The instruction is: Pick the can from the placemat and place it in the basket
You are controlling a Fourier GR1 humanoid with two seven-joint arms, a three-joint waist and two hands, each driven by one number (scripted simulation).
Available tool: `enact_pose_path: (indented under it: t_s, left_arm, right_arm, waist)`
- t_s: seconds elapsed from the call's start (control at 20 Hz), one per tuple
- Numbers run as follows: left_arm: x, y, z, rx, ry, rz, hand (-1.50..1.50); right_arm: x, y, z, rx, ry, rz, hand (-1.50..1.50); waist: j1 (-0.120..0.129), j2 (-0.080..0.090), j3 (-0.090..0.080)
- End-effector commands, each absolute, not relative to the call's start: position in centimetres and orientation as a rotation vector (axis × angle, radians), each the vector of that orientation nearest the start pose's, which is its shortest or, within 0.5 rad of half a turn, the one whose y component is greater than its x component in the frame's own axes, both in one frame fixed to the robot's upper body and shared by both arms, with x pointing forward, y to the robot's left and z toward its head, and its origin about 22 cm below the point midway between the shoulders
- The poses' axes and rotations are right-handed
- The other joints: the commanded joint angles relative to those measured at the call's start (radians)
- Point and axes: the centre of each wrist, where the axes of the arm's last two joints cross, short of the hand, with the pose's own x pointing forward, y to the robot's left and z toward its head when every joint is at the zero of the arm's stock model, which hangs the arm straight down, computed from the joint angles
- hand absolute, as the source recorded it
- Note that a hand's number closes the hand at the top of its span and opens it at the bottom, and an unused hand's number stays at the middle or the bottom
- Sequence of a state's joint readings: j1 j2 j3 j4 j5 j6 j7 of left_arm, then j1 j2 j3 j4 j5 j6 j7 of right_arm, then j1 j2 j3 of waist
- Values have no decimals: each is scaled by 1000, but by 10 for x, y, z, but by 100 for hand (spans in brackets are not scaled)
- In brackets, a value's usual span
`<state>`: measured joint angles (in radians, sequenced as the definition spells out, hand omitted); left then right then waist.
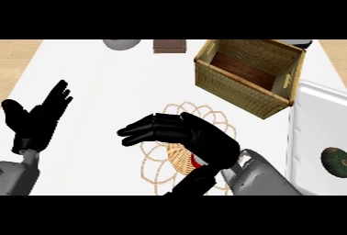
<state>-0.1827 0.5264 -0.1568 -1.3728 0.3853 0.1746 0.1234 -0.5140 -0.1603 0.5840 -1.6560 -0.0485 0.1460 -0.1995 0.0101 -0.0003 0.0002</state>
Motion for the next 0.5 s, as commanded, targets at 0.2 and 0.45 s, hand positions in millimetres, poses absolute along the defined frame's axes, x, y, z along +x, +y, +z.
enact_pose_path:
  t_s: [0.2,0.45]
  left_arm:
    - [288,323,43,206,-1374,-59,0]
    - [280,320,33,204,-1361,-75,0]
  right_arm:
    - [269,-79,198,300,-1862,1269,-150]
    - [287,-83,249,-266,-1766,1444,-150]
  waist:
    - [-24,-11,-3]
    - [-14,-17,-6]
